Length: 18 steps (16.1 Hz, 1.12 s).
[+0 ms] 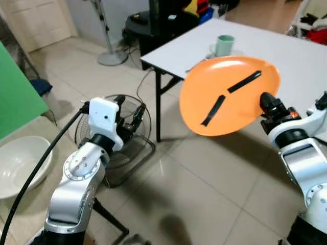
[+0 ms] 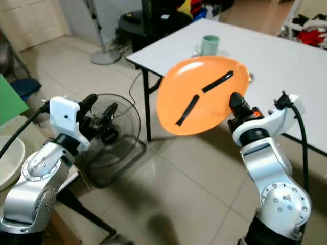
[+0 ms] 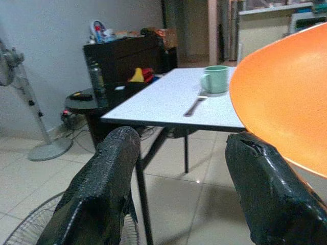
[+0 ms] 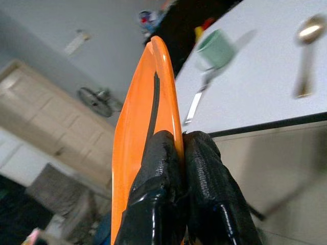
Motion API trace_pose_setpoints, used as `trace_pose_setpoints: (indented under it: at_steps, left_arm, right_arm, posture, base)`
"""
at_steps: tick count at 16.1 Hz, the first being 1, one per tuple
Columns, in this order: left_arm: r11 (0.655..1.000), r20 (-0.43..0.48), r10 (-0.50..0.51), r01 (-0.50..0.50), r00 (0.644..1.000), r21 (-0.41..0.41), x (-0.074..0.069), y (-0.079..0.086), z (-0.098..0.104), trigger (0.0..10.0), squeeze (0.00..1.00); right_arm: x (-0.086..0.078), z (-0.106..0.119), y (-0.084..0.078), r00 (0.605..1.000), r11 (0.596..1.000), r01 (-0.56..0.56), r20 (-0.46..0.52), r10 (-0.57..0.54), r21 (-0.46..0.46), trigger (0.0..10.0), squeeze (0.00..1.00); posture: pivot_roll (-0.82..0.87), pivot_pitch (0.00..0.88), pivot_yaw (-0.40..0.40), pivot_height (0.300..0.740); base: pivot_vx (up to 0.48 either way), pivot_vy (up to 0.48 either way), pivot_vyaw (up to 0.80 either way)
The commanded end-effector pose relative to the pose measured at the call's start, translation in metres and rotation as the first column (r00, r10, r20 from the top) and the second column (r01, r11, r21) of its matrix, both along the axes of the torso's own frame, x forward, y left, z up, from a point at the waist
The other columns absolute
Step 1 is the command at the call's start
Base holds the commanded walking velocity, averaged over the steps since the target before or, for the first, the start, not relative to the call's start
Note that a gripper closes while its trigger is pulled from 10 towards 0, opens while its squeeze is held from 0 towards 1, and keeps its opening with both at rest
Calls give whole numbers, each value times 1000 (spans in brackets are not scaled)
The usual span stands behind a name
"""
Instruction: Setting the table
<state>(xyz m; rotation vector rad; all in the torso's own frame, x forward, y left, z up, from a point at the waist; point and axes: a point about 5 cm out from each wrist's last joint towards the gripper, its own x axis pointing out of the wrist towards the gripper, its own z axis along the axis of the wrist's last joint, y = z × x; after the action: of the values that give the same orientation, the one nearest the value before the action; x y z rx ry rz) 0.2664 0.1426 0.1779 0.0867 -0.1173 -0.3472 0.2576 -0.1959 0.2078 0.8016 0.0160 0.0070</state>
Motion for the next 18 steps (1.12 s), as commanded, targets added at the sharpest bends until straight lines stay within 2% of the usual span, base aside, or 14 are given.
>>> trace_pose_setpoints:
  at_steps: [1,8,15,18]
  left_arm:
    - [999,-11,31,-30,999,12,1,9,-2,10000,0]
    - [1000,-13,24,-24,1000,14,3,9,-2,10000,0]
    - [1000,-13,22,-22,1000,13,4,9,-2,10000,0]
    - [1000,-14,19,-19,1000,14,5,9,-2,10000,0]
  right_arm:
    - [1,9,11,997,999,-49,53,48,14,10000,0]
    - [3,10,10,997,999,-45,58,44,19,10000,0]
    - [5,12,13,997,998,-49,64,47,31,10000,0]
    - [6,13,12,997,999,-41,65,39,35,10000,0]
  posture:
    - [88,0,45,727]
    - [83,0,53,727]
    - [83,0,55,727]
    - [82,0,58,727]
  base:
    - [315,0,0]
    - [316,0,0]
    - [314,0,-788]
    - [314,0,0]
